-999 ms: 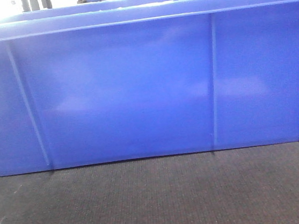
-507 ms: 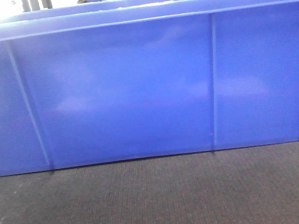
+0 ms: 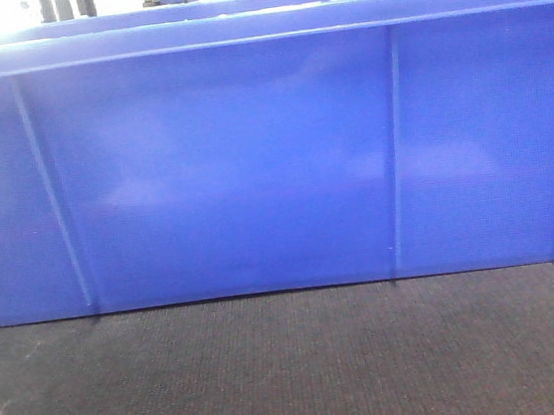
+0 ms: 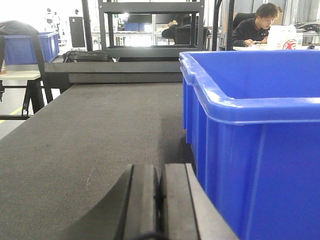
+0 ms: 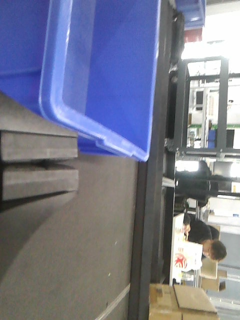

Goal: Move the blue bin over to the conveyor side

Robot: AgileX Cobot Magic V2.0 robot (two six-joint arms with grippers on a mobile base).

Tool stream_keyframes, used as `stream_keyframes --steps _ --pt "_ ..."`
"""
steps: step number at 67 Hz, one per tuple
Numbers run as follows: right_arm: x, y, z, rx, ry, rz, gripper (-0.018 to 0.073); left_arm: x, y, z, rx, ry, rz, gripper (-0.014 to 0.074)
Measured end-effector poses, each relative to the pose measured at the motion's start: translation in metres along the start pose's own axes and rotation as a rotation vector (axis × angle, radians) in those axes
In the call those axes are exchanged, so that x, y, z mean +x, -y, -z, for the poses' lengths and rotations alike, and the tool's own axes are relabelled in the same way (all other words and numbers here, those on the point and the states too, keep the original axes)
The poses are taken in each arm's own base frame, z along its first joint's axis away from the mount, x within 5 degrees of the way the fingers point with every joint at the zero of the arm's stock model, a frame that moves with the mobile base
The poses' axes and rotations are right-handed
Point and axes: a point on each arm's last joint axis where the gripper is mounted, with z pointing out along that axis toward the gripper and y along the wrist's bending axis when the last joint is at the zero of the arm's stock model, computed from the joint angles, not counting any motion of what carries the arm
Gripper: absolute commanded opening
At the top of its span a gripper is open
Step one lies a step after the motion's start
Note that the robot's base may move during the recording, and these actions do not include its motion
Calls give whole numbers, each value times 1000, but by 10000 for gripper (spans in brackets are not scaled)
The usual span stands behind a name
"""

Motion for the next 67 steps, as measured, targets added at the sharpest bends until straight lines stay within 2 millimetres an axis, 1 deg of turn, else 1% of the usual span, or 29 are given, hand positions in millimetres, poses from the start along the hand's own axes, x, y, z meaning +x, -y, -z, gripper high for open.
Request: stream_keyframes --steps 9,20,26,30,41,67 --pt "29 3 -8 64 -7 -5 -85 0 0 0 0 2 0 -17" --pt "68 5 -14 97 -39 -6 -85 0 0 0 0 2 0 -17" --pt "86 5 -17 105 -41 -12 -85 0 0 0 0 2 0 -17" --pt "88 6 -18 108 -26 -15 -85 0 0 0 0 2 0 -17" --pt "84 6 -18 113 23 -17 -85 0 0 0 0 2 0 -17" --pt "84 6 -18 113 28 -17 -85 0 0 0 0 2 0 -17"
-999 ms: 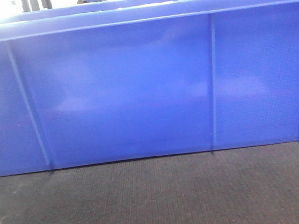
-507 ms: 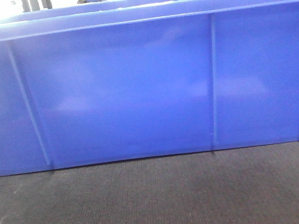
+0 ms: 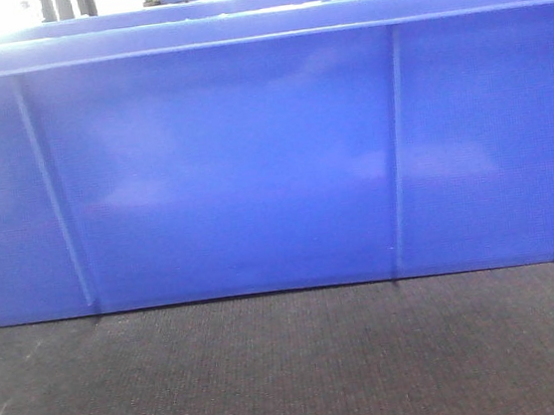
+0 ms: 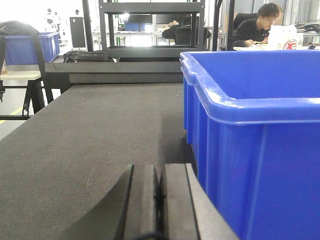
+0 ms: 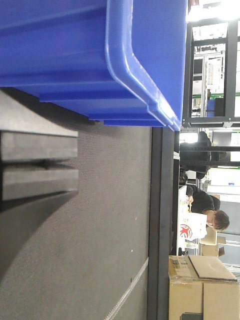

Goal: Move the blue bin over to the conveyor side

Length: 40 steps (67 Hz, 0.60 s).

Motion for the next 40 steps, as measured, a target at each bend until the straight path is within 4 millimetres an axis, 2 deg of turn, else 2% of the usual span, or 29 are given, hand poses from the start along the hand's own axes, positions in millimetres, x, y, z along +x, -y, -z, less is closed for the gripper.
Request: stream_keyframes --steps 40 --pt "0 0 0 0 0 0 -85 0 0 0 0 0 0 -17"
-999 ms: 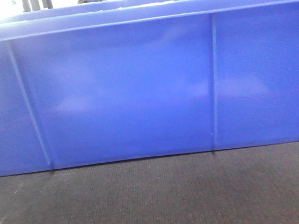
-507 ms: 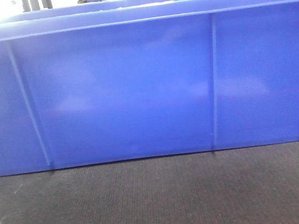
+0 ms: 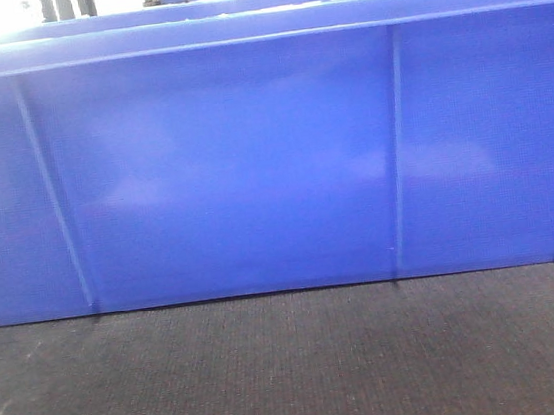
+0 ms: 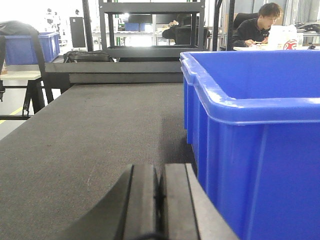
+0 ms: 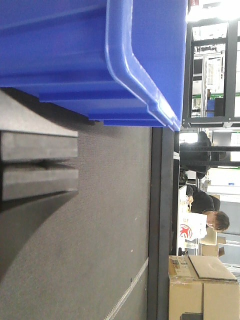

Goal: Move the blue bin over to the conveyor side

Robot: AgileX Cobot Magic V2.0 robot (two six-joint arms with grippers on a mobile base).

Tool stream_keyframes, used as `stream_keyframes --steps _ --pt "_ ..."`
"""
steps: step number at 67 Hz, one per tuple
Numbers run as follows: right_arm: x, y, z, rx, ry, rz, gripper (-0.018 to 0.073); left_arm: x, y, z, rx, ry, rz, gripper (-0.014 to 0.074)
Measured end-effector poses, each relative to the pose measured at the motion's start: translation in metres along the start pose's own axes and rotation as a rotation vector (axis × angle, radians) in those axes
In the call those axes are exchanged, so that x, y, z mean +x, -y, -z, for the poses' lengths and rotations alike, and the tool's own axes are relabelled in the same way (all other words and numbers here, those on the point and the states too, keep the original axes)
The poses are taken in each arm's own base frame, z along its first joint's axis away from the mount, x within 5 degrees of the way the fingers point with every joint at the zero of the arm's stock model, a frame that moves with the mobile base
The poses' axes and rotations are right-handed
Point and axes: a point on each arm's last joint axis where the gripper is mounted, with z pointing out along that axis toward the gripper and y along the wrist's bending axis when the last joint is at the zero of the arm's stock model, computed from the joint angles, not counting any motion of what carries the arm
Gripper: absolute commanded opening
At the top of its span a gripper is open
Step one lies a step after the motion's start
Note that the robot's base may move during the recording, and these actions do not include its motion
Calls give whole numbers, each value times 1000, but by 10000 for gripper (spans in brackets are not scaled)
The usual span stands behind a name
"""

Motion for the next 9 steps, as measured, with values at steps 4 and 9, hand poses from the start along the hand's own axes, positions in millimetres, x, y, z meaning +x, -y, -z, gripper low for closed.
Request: stream_keyframes --steps 4,9 --pt "0 0 0 0 0 0 -85 0 0 0 0 0 0 -17" --pt "0 0 0 0 0 0 -85 0 0 0 0 0 0 -17"
